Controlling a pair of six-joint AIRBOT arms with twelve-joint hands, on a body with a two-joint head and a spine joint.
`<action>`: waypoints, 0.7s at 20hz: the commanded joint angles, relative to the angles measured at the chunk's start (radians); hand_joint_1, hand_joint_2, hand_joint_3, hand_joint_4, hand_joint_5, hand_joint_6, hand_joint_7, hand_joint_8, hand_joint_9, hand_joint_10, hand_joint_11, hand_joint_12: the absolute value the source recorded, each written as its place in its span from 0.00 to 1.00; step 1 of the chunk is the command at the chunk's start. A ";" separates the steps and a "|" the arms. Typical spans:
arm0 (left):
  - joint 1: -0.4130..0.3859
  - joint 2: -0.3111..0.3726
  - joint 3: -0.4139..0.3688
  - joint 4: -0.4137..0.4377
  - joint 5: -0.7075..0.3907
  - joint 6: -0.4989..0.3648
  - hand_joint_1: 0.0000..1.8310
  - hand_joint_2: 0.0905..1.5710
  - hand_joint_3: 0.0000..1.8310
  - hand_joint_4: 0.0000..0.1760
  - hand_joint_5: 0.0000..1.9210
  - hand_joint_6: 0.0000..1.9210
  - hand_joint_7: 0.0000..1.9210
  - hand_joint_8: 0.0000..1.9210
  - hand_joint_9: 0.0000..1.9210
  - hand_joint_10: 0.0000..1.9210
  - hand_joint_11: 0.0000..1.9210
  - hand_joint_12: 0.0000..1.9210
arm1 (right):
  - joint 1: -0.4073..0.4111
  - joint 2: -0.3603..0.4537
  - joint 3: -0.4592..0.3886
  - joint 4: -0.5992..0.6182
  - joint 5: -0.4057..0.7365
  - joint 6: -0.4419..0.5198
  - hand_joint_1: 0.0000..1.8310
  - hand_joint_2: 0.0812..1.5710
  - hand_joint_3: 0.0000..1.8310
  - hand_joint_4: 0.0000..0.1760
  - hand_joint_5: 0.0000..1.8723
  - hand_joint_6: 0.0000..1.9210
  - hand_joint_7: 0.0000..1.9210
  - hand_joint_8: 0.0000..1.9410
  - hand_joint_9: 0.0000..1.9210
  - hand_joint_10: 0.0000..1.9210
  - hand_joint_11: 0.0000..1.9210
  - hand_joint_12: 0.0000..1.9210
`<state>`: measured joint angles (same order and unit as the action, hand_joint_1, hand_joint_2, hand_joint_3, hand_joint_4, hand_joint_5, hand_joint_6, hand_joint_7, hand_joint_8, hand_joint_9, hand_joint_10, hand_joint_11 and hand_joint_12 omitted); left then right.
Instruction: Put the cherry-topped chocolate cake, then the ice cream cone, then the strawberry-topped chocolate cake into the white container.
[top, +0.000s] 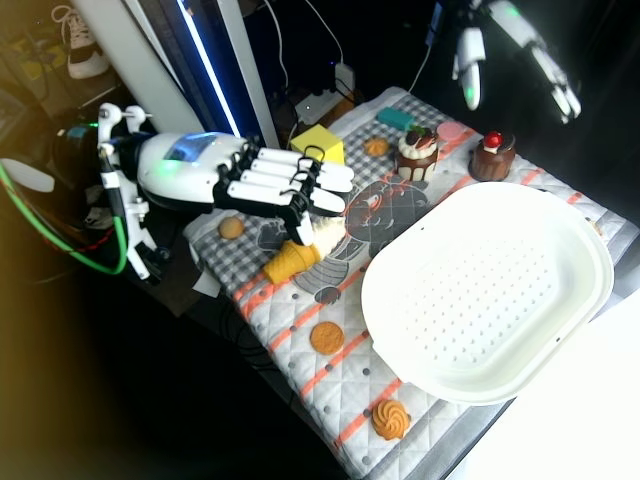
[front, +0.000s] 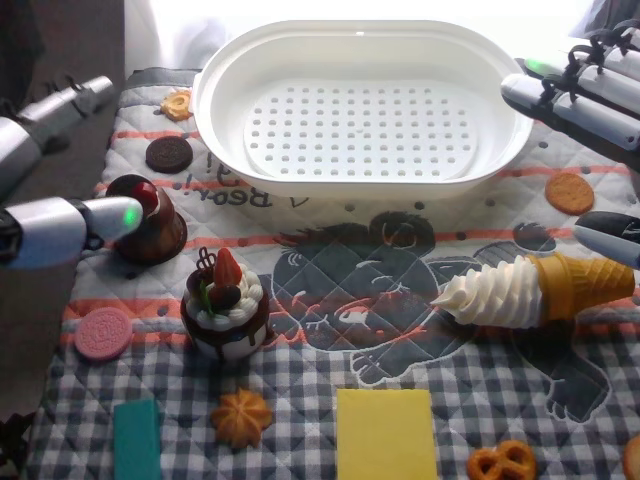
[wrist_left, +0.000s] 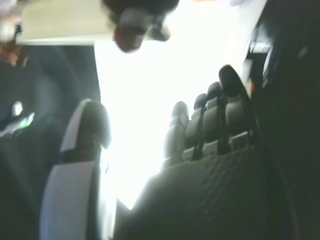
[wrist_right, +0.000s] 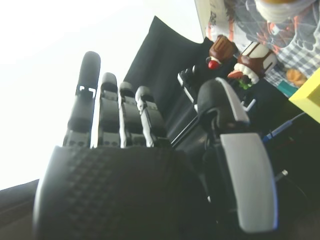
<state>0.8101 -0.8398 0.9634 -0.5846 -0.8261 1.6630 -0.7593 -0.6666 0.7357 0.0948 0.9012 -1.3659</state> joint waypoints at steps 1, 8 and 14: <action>-0.011 -0.002 0.012 0.009 -0.080 -0.006 0.44 0.67 0.00 0.46 0.04 0.00 0.00 0.00 0.01 0.00 0.00 0.27 | 0.006 0.005 -0.001 0.003 0.122 -0.004 0.28 0.84 0.00 0.00 0.00 0.00 0.02 0.00 0.04 0.04 0.00 0.64; -0.027 -0.065 0.071 0.005 0.040 -0.006 0.52 0.63 0.00 0.52 0.05 0.00 0.06 0.01 0.08 0.02 0.00 0.47 | -0.001 0.002 -0.001 0.007 0.122 -0.004 0.31 0.86 0.00 0.00 0.00 0.00 0.00 0.00 0.02 0.02 0.00 0.52; -0.066 -0.097 0.086 -0.012 0.060 0.078 0.72 0.77 0.00 0.00 0.37 0.67 0.39 0.72 0.35 0.80 0.24 0.87 | -0.007 0.002 0.000 0.012 0.122 -0.004 0.31 0.87 0.00 0.00 0.00 0.00 0.01 0.00 0.04 0.03 0.00 0.57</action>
<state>0.7540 -0.9390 1.0454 -0.6132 -0.6651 1.7473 -0.7712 -0.6689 0.7357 0.1093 0.8997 -1.3659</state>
